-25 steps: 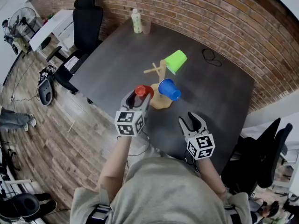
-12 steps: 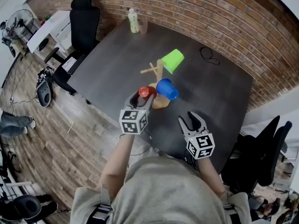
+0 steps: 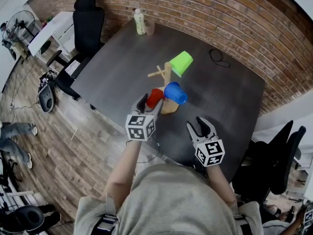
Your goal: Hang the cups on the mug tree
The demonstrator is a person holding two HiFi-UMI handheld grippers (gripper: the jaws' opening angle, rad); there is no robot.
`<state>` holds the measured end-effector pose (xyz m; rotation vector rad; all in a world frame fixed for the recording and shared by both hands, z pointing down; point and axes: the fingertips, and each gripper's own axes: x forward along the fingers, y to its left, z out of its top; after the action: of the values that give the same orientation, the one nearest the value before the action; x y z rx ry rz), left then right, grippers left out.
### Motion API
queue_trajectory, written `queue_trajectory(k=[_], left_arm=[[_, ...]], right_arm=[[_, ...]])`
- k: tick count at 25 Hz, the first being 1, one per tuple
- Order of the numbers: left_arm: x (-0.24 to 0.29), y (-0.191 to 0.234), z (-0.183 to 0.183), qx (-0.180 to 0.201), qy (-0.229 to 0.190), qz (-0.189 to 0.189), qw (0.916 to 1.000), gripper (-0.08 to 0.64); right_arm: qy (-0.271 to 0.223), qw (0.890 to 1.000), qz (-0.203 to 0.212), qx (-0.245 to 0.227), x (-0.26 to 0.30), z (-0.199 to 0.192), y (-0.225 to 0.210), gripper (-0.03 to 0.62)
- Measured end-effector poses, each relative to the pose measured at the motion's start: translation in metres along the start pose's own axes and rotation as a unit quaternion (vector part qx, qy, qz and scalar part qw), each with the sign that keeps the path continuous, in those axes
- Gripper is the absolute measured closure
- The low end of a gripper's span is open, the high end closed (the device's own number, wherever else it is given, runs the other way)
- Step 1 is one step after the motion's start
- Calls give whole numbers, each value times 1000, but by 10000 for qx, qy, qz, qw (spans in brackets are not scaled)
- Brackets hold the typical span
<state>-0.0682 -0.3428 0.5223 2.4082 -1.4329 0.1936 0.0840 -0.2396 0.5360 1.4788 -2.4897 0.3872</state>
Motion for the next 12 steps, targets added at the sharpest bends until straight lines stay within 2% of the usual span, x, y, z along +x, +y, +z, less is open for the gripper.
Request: queue_trajectory(k=[12], left_arm=[[-32,2,11,21,-220,135,9997,302]], right_arm=[[-148,9998,71,-131,-10,12,20,403]])
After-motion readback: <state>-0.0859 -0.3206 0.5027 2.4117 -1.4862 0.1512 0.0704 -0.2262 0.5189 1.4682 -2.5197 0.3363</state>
